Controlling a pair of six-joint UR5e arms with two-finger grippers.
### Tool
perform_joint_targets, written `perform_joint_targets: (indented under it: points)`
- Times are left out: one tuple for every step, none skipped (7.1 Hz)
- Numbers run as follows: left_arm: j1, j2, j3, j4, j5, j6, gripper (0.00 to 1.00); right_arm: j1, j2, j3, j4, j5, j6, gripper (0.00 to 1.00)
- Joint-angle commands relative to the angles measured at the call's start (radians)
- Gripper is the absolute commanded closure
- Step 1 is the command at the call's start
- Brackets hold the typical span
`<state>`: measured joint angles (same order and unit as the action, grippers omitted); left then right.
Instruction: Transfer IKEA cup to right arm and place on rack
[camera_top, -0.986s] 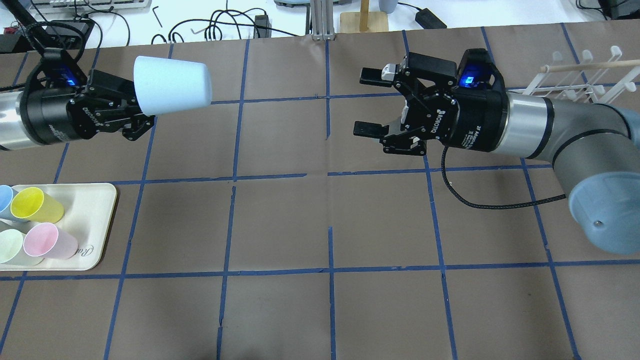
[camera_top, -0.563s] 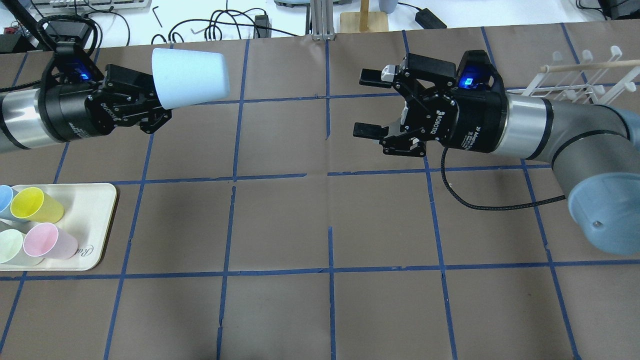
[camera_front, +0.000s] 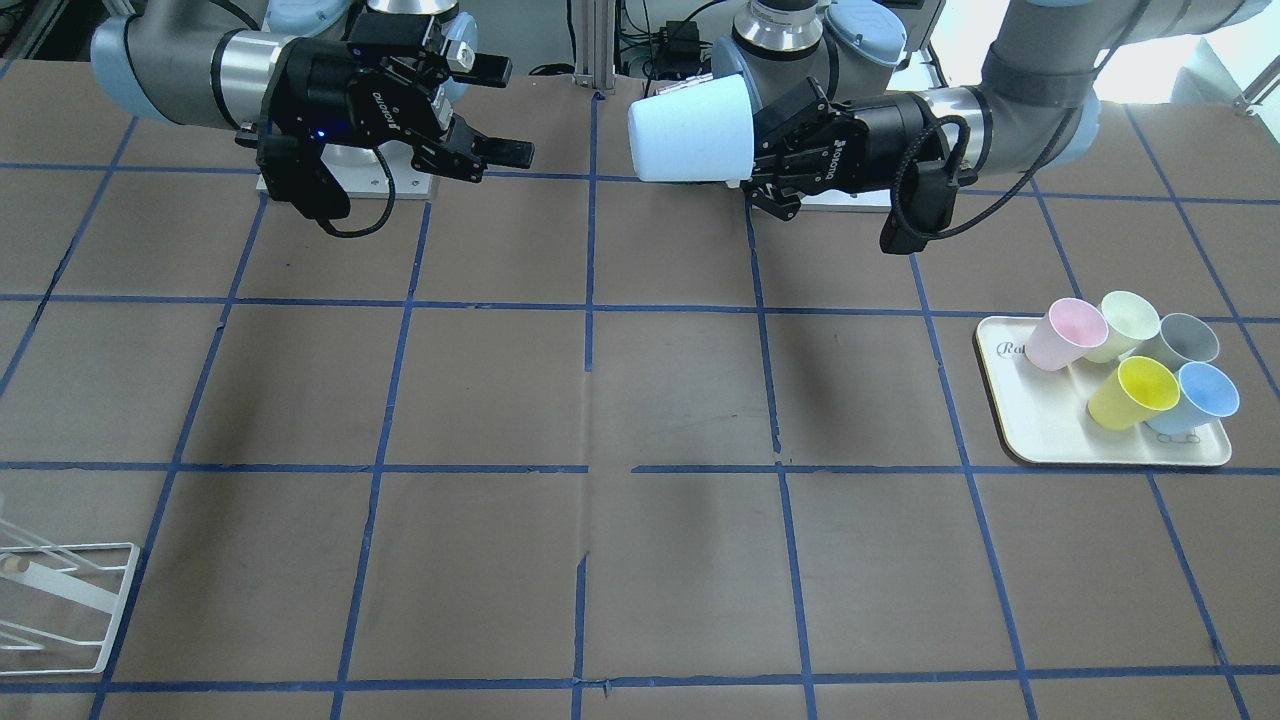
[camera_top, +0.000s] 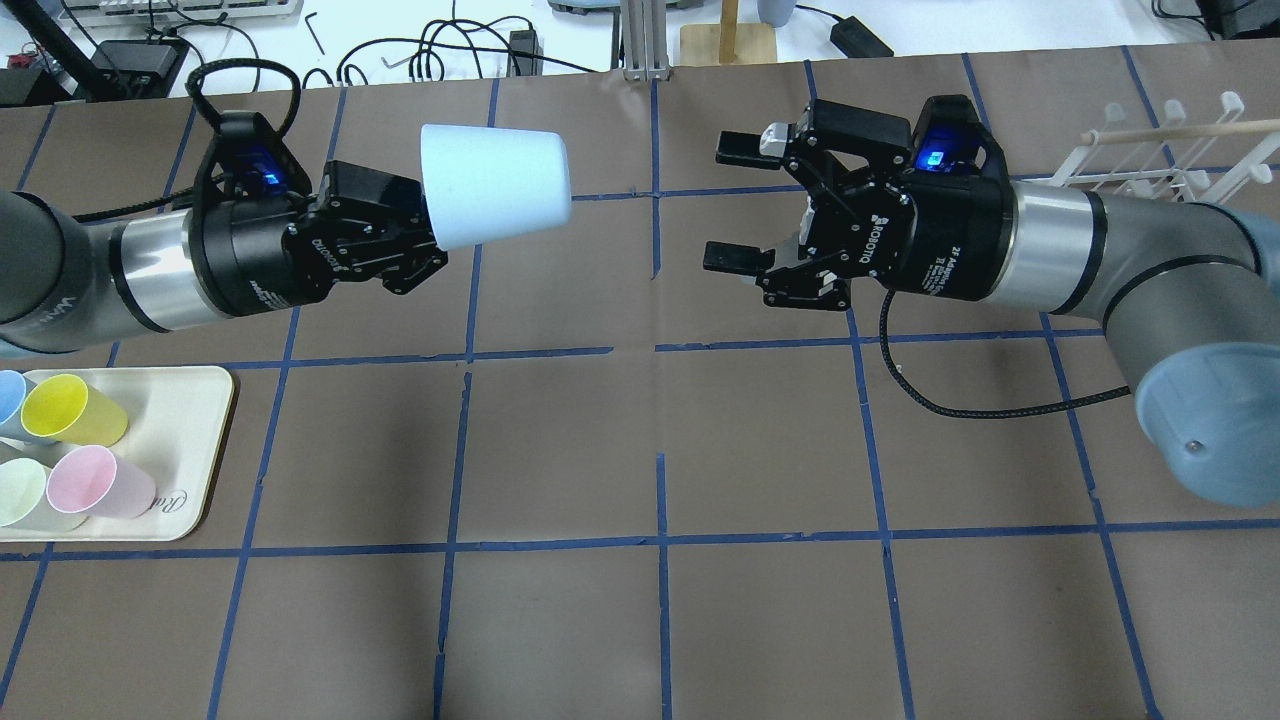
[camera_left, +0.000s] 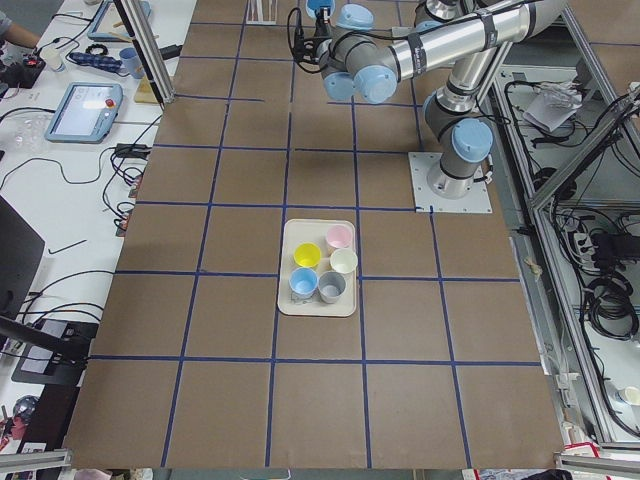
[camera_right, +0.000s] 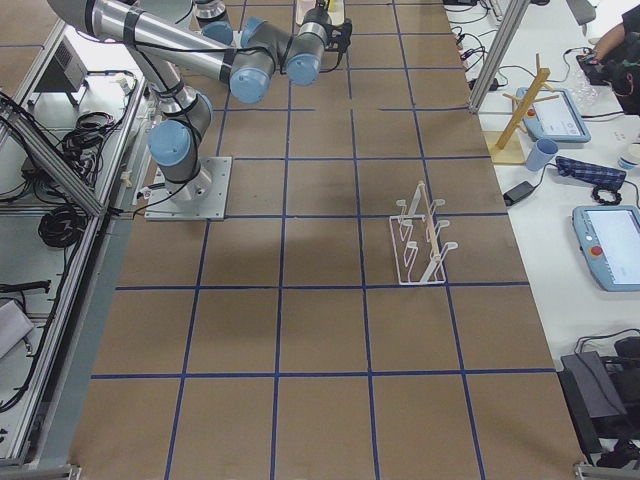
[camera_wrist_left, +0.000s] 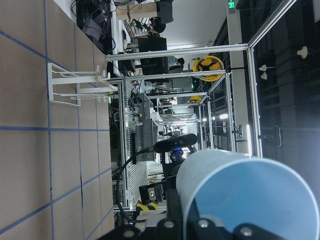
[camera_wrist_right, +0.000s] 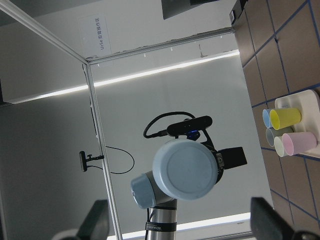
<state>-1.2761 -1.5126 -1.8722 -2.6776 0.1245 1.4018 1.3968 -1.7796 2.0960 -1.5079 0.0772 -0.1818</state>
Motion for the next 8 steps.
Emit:
perform_joint_targets:
  points:
    - [-0.043, 0.014, -0.019, 0.001, -0.002, 0.009, 1.00, 0.005, 0.003, 0.001, -0.005, 0.033, 0.010, 0.00]
    - [-0.060, 0.017, -0.021, 0.001, -0.005, 0.008, 1.00, 0.005, 0.029, 0.004, -0.038, 0.026, 0.009, 0.00]
    - [-0.066, 0.022, -0.021, 0.001, -0.011, 0.006, 1.00, 0.011, 0.054, 0.004, -0.070, 0.020, 0.012, 0.00]
    - [-0.069, 0.022, -0.021, 0.001, -0.014, 0.005, 1.00, 0.025, 0.055, 0.004, -0.071, 0.019, 0.013, 0.00]
    - [-0.084, 0.020, -0.021, 0.005, -0.019, 0.006, 1.00, 0.036, 0.054, 0.006, -0.071, 0.018, 0.013, 0.00]
    - [-0.113, 0.020, -0.021, 0.008, -0.057, 0.006, 1.00, 0.056, 0.054, 0.006, -0.071, 0.018, 0.013, 0.00]
    - [-0.133, 0.022, -0.015, 0.016, -0.071, 0.006, 1.00, 0.068, 0.054, 0.004, -0.071, -0.012, 0.019, 0.00]
    - [-0.134, 0.022, -0.015, 0.018, -0.071, 0.009, 1.00, 0.073, 0.049, 0.001, -0.071, -0.043, 0.036, 0.00]
